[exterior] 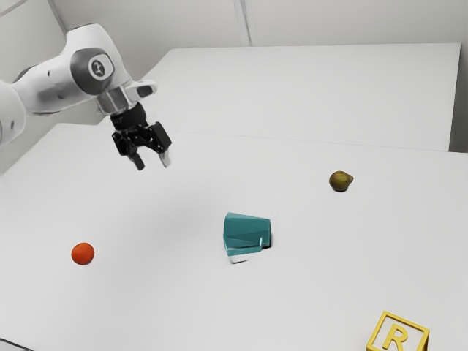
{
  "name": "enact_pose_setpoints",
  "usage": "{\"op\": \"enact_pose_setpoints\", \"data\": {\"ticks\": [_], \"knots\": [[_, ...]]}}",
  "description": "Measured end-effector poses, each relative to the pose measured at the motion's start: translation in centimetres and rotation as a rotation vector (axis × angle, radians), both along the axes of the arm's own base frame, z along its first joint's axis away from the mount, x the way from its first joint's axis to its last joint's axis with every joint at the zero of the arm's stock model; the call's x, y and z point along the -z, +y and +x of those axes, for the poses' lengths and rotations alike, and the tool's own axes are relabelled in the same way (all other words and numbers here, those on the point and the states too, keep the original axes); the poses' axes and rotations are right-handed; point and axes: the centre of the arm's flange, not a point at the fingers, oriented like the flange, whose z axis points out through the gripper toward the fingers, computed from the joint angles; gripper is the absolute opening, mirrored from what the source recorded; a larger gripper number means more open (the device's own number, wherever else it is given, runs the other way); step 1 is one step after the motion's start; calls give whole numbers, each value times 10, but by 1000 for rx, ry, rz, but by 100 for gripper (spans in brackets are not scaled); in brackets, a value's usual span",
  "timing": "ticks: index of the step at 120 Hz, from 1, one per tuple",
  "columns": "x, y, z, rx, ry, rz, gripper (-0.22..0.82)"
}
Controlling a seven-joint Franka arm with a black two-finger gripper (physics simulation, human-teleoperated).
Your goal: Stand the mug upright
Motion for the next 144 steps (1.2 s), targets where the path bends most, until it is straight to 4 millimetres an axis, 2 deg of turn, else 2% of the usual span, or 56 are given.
{"op": "enact_pose_setpoints", "data": {"ticks": [22, 40, 60, 87, 98, 114, 121, 130, 144], "knots": [[48, 3, -46, -138, 25, -197, 60], [83, 5, -66, -237, 10, -300, 60], [109, 4, -68, -305, -45, -368, 60], [134, -2, -63, -341, -158, -420, 60], [141, -17, -58, -320, -205, -436, 60], [153, -64, -58, -227, -229, -459, 60], [156, -79, -60, -193, -238, -468, 60], [161, -87, -60, -175, -251, -476, 60], [167, -87, -60, -172, -277, -492, 60]]}}
